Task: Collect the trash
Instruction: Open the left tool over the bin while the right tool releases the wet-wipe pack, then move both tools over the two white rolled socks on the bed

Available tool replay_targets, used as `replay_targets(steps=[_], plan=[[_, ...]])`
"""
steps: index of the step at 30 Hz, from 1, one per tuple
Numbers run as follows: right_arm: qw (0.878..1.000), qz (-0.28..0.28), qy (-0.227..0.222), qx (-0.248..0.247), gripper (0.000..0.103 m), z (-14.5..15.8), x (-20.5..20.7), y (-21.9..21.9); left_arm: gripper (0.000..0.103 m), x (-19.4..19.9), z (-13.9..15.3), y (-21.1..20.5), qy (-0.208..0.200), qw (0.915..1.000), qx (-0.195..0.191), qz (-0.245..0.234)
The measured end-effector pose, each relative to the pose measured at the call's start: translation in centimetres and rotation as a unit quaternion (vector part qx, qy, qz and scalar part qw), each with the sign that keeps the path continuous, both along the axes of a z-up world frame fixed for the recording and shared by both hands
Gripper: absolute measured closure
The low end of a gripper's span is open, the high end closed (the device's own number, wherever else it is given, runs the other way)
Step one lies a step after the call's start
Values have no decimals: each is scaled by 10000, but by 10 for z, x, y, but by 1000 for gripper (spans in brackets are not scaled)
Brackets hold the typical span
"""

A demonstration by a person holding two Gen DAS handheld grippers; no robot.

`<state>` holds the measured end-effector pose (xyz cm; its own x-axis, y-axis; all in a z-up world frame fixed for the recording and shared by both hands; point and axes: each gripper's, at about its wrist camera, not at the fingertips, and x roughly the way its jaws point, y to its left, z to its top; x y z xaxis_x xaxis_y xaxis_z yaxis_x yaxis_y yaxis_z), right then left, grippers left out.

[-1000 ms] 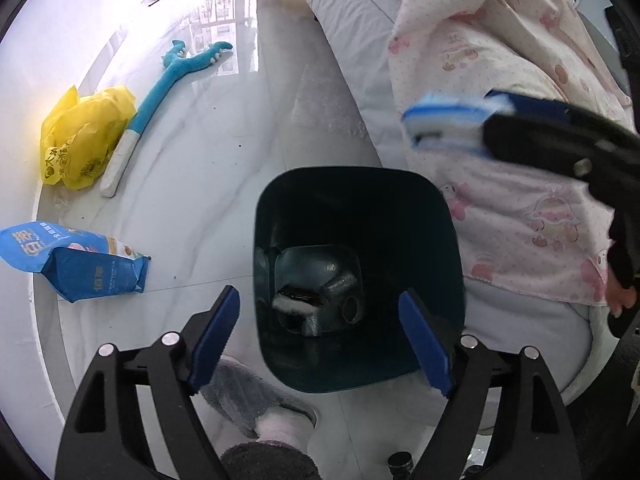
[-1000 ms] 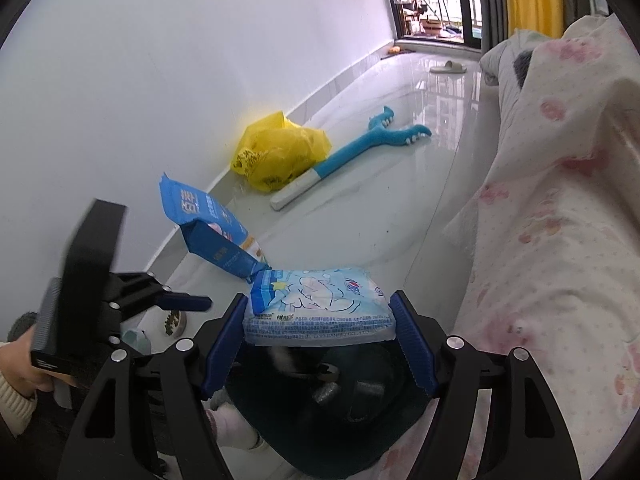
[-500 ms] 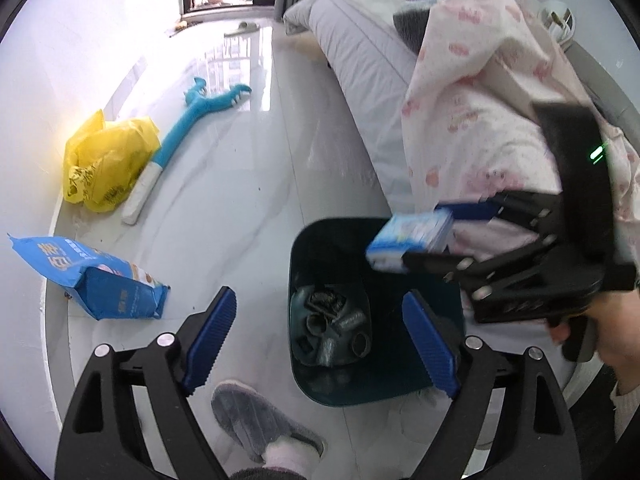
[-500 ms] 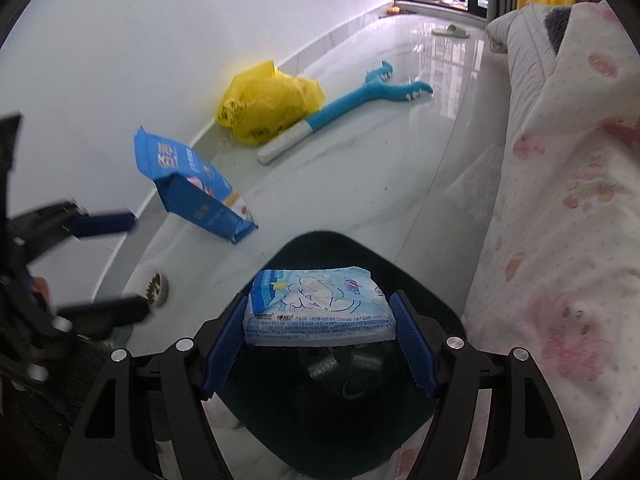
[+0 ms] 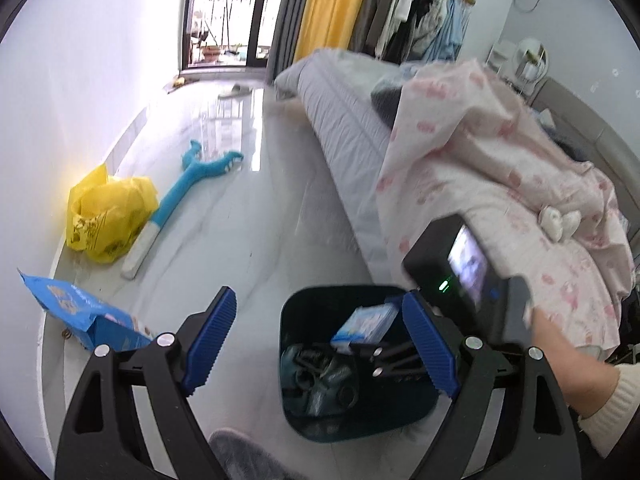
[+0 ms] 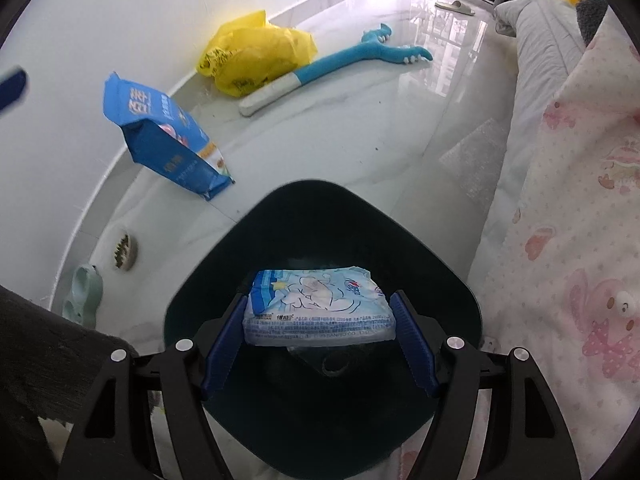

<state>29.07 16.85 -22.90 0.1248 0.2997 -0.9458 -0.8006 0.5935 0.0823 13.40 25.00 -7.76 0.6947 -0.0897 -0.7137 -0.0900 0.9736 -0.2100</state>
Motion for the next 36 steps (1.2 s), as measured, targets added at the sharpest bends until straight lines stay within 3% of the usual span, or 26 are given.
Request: replay_targets(steps=[6, 18, 26, 29, 36], plan=[[9997, -1, -95, -219, 22, -1, -1, -4, 16, 0, 20, -6, -461, 9989, 55, 24], [9981, -164, -459, 384, 19, 46, 1, -32, 16, 1, 60, -28, -1367, 9901, 318, -80], [9905, -336, -907, 975, 19, 89, 7, -68, 16, 17, 70, -47, -1580, 9871, 246, -103], [9851, -459, -1163, 1181, 18, 106, 12, -86, 15, 25, 73, -61, -1655, 9851, 425, -210], [9743, -875, -1471, 1466, 16, 128, 27, -135, 13, 49, 74, -89, -1758, 9825, 426, -453]])
